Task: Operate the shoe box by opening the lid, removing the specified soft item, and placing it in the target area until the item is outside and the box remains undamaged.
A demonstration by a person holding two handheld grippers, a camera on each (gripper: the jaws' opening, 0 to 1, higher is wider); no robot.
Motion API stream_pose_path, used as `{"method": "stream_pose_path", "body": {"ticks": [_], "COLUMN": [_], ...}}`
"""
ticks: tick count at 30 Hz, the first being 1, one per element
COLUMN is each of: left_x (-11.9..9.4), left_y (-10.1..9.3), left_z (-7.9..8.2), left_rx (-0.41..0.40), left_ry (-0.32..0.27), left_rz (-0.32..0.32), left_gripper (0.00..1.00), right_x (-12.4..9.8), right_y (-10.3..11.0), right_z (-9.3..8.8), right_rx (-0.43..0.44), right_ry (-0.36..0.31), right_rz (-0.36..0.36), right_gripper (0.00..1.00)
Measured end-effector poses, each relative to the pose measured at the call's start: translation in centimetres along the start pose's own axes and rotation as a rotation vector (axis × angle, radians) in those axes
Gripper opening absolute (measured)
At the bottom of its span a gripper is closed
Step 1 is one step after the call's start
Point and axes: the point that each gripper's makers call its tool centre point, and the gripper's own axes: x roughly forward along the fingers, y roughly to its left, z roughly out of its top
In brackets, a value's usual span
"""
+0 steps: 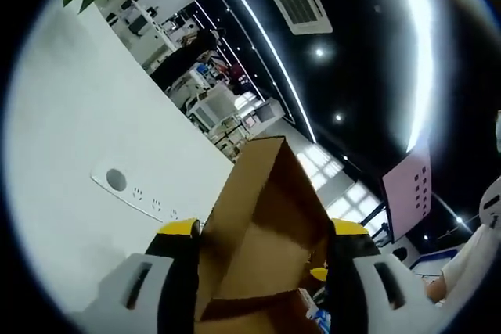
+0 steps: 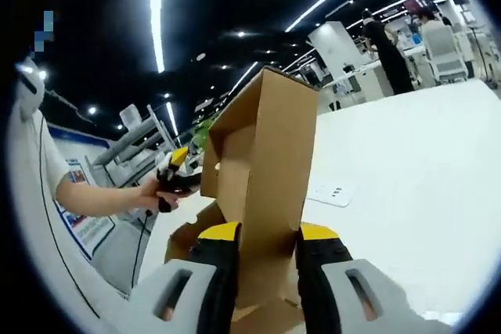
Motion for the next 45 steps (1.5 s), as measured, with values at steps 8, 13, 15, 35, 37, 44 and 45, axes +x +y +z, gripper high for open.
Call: {"method": "stream_pose_path", "body": {"ticks": [8, 13, 15, 35, 37, 44, 45], "left_x": [-1.2, -1.9, -2.1, -4.6, -5.0, -5.4, -5.5], "left_y": [-2.2, -2.7, -2.8, -6.8, -7.4, -7.3, -7.1], "left_z": [0.4, 0.1, -0.1, 0.5, 0.7, 0.1, -0.1], "left_rx": [0.012, 0.025, 0.037, 0.154, 0.134, 0.084, 0.082], "left_ry": [-0.019, -0.006, 0.000, -0.061, -0.067, -0.101, -0.101], "left_rz": [-0.026, -0.012, -0.005, -0.044, -0.043, 0.009, 0.026], "left_gripper": [0.72, 0.73, 0.73, 0.69, 0.69, 0.65, 0.60], "right_x": [-0.1, -0.1, -0.1, -0.7, -0.7, -1.2, -1.3], "right_y": [0.5, 0.7, 0.7, 0.9, 0.9, 1.3, 1.5], "right_z": [-0.3, -0.6, -0.7, -1.3, -1.3, -1.5, -1.5], "right_rx": [-0.217, -0.342, -0.395, -0.687, -0.714, -0.733, -0.736], "right_ry": [0.038, 0.080, 0.103, 0.183, 0.184, 0.156, 0.157], "right_rz": [-0.041, -0.067, -0.082, -0.237, -0.262, -0.320, -0.325], "right_gripper": [0.22, 0.22, 0.22, 0.22, 0.21, 0.20, 0.20]}}
